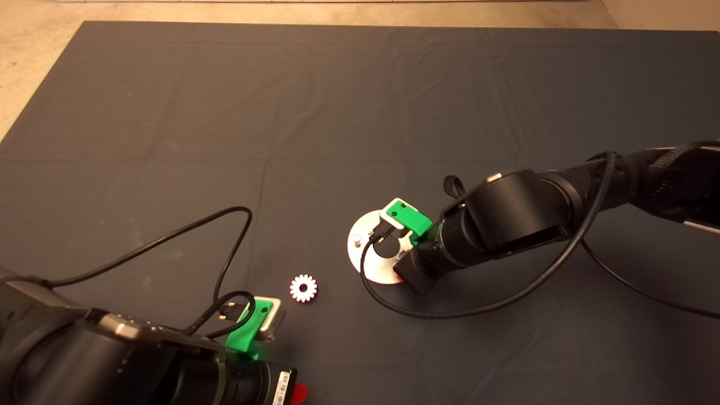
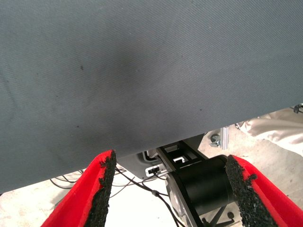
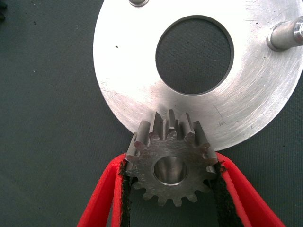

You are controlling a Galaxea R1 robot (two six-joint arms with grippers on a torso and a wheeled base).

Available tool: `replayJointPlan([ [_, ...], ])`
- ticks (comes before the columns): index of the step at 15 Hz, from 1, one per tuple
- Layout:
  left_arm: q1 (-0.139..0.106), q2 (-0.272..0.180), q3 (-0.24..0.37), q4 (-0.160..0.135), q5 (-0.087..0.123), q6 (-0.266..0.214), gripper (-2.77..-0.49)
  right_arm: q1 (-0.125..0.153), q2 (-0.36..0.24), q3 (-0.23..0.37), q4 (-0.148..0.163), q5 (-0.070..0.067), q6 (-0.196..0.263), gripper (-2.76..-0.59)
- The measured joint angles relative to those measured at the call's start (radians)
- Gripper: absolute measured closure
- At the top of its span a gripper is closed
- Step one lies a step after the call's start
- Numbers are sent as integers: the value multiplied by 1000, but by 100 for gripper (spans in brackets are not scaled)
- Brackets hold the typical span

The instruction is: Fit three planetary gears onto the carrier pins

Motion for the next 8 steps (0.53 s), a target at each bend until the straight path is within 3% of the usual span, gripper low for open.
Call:
replayJointPlan([
  [8, 0, -2, 0, 0, 0, 0, -162, 0, 3, -18, 0, 0, -18, -94],
])
